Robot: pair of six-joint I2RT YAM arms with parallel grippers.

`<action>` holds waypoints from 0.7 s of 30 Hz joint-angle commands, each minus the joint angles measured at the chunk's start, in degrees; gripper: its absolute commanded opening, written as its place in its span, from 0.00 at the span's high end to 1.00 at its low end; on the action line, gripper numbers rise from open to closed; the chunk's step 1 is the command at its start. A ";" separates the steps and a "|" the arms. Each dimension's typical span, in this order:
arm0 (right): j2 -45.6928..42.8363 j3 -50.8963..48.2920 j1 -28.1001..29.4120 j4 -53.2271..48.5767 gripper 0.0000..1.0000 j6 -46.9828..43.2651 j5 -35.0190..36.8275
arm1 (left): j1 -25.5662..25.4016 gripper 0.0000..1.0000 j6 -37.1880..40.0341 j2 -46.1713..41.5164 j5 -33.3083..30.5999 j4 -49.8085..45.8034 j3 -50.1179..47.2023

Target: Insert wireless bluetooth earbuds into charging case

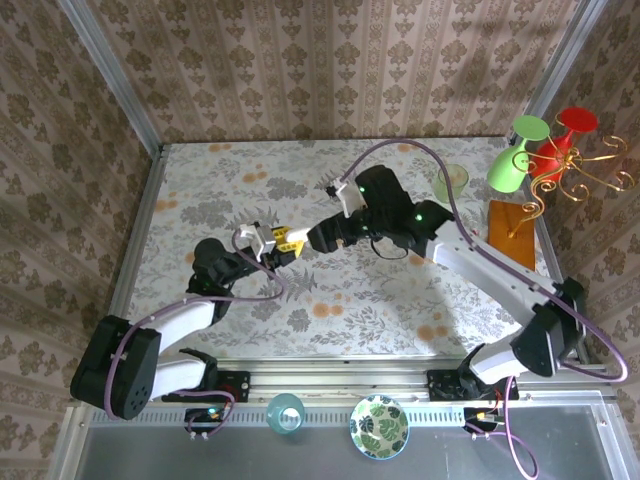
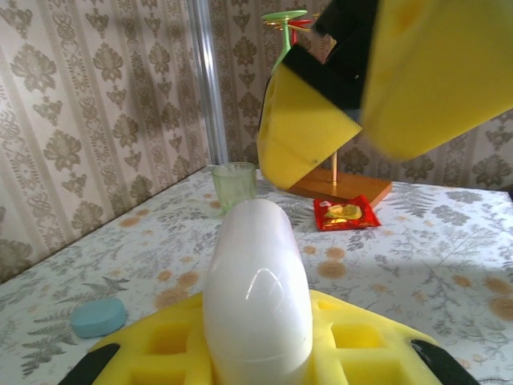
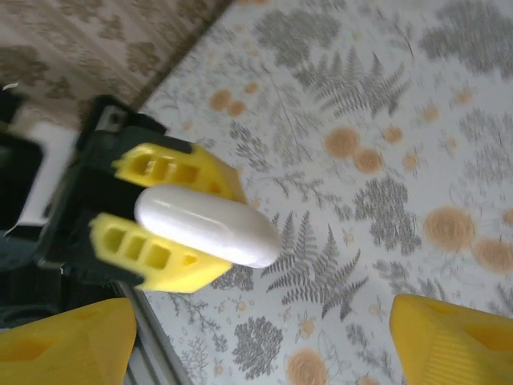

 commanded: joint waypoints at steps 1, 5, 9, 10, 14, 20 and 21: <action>-6.22 -5.57 -0.07 10.25 0.18 -11.72 -4.94 | 0.32 0.98 -4.47 0.64 8.64 2.83 3.41; -8.44 -7.20 -0.07 6.48 0.30 -23.48 -3.96 | 0.08 0.99 -6.36 0.26 13.58 2.94 4.42; -6.49 -4.32 -0.06 0.41 0.37 -30.30 -7.62 | -0.73 0.99 -6.07 -1.05 15.83 1.08 4.86; -6.07 -4.05 -0.07 0.09 0.39 -30.91 -8.91 | -0.92 0.99 -5.61 -1.35 15.88 0.50 4.95; -4.08 -2.80 -0.06 -0.13 0.45 -32.28 -13.61 | -1.29 0.99 -4.44 -2.12 15.62 -0.35 4.86; 0.69 0.11 -0.07 -1.59 0.57 -33.50 -17.30 | -1.72 0.99 -4.67 -2.25 16.11 -0.43 5.43; 1.12 0.50 -0.05 -2.08 0.59 -33.91 -17.73 | -1.83 0.98 -4.68 -2.26 16.15 -0.44 5.39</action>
